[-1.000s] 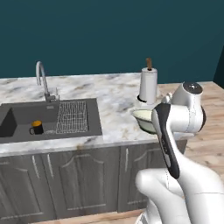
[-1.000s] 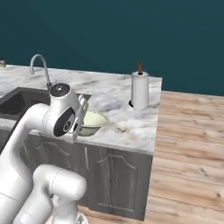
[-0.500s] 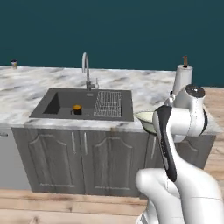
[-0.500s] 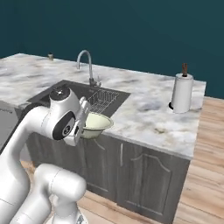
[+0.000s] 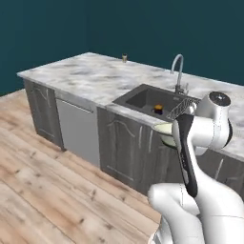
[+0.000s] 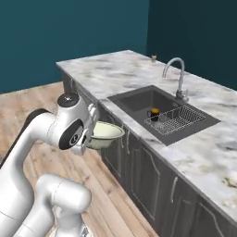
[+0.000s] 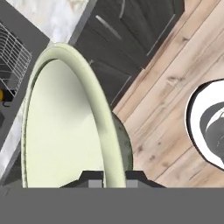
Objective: Pick the mug and place it in the sink. Pick the bowl and place it in the open cabinet and then close the cabinet.
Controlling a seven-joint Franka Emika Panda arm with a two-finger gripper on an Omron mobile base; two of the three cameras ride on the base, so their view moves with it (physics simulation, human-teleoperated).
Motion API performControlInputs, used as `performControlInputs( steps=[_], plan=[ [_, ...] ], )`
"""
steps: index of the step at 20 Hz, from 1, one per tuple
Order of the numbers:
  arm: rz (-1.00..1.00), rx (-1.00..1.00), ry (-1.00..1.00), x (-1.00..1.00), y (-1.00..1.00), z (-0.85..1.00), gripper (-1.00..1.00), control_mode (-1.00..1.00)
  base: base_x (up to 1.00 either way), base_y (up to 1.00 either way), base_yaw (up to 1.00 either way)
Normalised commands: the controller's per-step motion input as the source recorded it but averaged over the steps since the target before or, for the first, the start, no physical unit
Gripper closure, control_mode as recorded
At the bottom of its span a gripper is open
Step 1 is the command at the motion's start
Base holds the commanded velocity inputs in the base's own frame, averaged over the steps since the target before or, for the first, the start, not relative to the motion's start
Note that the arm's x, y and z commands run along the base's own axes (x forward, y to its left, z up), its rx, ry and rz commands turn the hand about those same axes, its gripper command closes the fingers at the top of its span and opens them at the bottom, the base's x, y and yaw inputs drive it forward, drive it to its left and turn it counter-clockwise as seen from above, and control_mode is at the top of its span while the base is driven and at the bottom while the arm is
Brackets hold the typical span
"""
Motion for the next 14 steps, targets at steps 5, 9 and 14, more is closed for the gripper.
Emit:
performControlInputs(
  steps=[5,9,14],
  plan=[
    [0.0,0.0,0.0,0.0,0.0,0.0,1.0,1.0,-0.17,-0.47,0.83],
    [0.0,0.0,0.0,0.0,0.0,0.0,1.0,1.0,-0.51,-0.61,0.79],
    [0.0,0.0,0.0,0.0,0.0,0.0,1.0,1.0,-0.69,-0.76,0.76]
  ],
)
